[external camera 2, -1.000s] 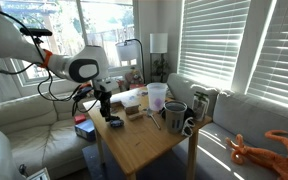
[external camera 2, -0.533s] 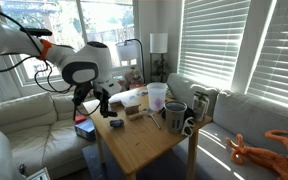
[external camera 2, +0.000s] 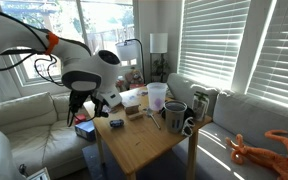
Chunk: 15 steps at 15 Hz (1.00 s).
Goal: Place the green and blue toy cars upright
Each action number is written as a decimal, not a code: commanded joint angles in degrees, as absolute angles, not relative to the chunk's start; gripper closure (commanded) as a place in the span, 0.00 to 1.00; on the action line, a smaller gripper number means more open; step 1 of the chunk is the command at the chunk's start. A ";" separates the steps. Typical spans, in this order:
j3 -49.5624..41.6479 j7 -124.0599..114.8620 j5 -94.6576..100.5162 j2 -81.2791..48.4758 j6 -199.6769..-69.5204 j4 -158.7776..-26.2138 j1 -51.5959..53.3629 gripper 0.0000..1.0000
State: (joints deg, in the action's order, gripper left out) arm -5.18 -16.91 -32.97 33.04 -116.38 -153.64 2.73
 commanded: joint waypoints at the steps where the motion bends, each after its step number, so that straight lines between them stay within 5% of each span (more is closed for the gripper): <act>1: -3.28 -16.25 -33.76 32.91 -115.77 -153.47 0.56 0.69; 3: -2.79 -16.31 -33.68 32.93 -115.83 -153.47 0.50 0.69; 4: -3.93 -14.70 -35.10 32.44 -114.80 -153.25 1.10 0.92; 15: -14.15 1.06 -49.96 23.23 -92.72 -150.80 -3.59 0.92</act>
